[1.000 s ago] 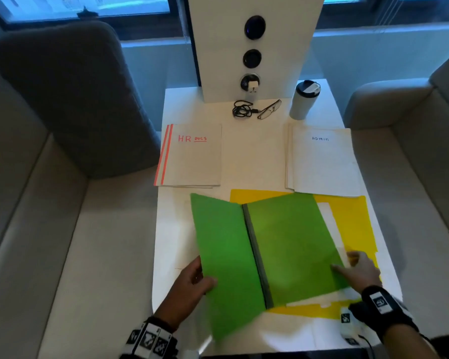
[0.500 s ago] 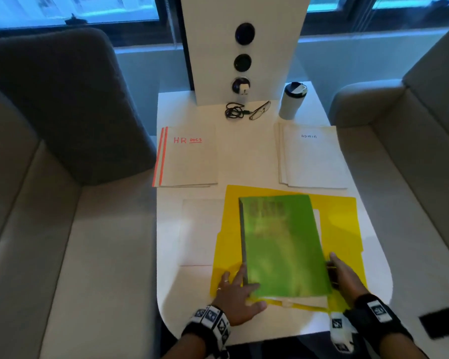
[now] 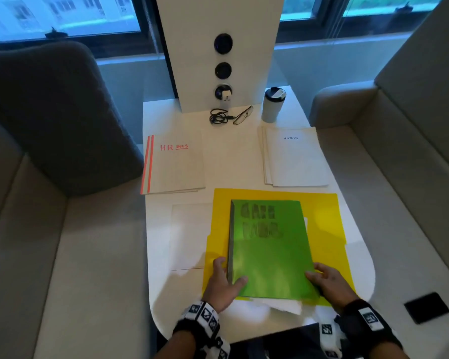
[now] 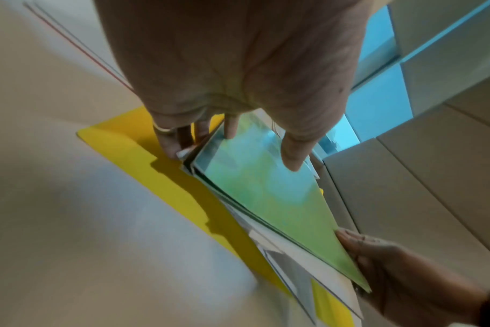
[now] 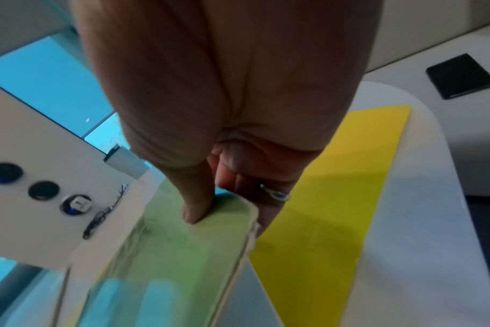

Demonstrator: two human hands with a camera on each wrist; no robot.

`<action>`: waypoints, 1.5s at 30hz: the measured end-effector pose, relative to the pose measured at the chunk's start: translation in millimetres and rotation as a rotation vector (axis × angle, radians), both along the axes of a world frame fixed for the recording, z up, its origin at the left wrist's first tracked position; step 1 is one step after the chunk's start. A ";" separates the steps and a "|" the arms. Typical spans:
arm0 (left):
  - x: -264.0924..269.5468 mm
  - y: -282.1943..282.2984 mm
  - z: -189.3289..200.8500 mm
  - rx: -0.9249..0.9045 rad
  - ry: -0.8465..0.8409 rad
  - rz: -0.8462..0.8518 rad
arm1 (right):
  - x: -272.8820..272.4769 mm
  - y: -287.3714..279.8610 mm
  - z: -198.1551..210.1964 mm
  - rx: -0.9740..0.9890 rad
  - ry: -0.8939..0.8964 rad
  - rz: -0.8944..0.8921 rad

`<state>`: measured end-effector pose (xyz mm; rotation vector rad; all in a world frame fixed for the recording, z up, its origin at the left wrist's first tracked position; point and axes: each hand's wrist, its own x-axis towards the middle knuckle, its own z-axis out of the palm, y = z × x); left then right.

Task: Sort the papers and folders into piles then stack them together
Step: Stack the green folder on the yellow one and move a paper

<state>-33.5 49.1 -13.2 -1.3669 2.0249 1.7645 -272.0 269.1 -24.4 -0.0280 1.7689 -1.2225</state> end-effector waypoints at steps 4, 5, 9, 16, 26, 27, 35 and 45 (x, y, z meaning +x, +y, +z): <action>-2.3 -9.6 -0.8 0.265 0.041 0.214 | -9.5 4.7 8.8 -0.059 -0.115 -0.072; -3.7 -8.2 0.4 0.318 0.059 0.230 | -14.7 6.6 9.1 -0.050 -0.138 -0.109; -4.1 -4.0 11.3 0.284 0.147 0.222 | -50.8 26.5 -4.3 0.093 -0.094 -0.205; 15.9 -23.4 35.3 0.100 0.186 0.405 | -90.8 80.7 -14.2 0.291 0.153 -0.089; 31.1 -86.4 65.6 0.188 0.345 0.763 | -67.7 34.9 13.2 0.331 0.426 0.131; 30.3 -91.4 71.3 0.204 0.369 0.786 | -66.4 28.4 12.7 0.381 0.482 0.185; 25.7 -106.6 110.7 0.401 0.537 0.713 | -23.5 -74.8 64.3 0.141 0.958 0.451; 67.1 -140.2 122.6 0.593 0.661 0.670 | 27.0 -228.2 128.1 -0.362 0.666 0.448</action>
